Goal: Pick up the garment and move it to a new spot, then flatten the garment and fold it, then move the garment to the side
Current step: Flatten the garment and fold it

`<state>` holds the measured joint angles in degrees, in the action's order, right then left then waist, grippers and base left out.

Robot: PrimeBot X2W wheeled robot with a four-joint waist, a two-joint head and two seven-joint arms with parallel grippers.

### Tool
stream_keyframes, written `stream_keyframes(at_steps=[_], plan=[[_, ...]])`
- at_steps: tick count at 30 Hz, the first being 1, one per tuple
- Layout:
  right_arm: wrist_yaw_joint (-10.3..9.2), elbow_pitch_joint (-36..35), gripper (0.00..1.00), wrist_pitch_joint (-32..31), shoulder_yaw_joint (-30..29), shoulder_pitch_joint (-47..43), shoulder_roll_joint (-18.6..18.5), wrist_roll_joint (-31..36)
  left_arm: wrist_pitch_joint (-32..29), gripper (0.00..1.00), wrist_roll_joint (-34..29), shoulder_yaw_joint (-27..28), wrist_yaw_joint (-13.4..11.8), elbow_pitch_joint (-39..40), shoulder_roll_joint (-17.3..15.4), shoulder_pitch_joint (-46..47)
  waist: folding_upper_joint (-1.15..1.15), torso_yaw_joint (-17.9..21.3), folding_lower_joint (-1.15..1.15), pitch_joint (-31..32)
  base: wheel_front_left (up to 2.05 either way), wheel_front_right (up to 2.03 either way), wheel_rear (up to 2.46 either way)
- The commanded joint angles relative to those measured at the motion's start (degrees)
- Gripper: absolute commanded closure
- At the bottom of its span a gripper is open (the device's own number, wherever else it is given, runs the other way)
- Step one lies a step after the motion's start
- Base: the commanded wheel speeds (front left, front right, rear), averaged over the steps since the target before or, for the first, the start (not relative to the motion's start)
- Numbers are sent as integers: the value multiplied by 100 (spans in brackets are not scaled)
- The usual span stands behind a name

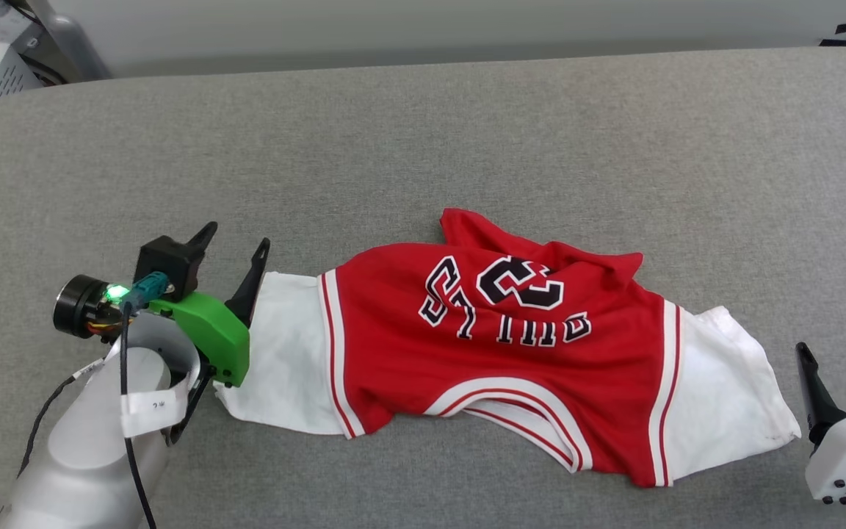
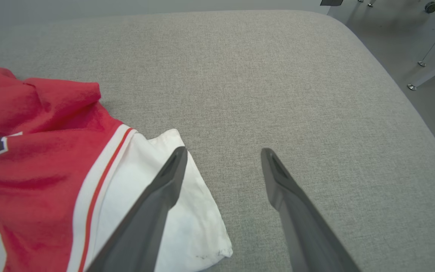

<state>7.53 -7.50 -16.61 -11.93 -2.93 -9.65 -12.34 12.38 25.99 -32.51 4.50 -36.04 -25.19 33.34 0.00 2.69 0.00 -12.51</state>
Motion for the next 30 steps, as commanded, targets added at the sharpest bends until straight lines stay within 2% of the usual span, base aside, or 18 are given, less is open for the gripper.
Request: stream_keyframes(at_steps=[1, 6, 9, 14, 19, 24, 30], plan=[[-4, 35, 0, 65, -23, 33, -18, -7, 97, 0, 128, 121, -75, 63, 38, -116, 0, -120, 0, 144, 0, 0, 0], [-4, 120, 0, 113, -29, -54, 3, -37, 209, 0, 479, 512, -249, 496, 10, -603, 0, -257, 0, 342, 0, 0, 0], [-4, 129, 0, 119, -12, -98, 12, -44, -19, 0, 773, 629, -282, 755, -22, -945, 0, -291, 0, 391, 0, 0, 0], [-4, 72, 0, 117, 35, -110, 19, -50, -1054, 0, 1167, 552, -317, 1413, -219, -1488, 0, -280, 0, 294, 0, 0, 0], [-4, 64, 0, 110, 78, -151, 48, -39, -2146, 0, 1414, 497, -667, 2248, -483, -1837, 0, -249, 0, 159, 0, 0, 0], [-4, 108, 0, 130, 156, -122, 67, -34, -3016, 0, 1394, 343, -1051, 2782, -725, -2002, 0, -175, 0, 63, 0, 0, 0], [-4, 152, 0, 147, 239, -61, 71, -33, -3452, 0, 1244, 241, -1393, 2869, -862, -2037, 0, -47, 0, -63, 0, 0, 0]])
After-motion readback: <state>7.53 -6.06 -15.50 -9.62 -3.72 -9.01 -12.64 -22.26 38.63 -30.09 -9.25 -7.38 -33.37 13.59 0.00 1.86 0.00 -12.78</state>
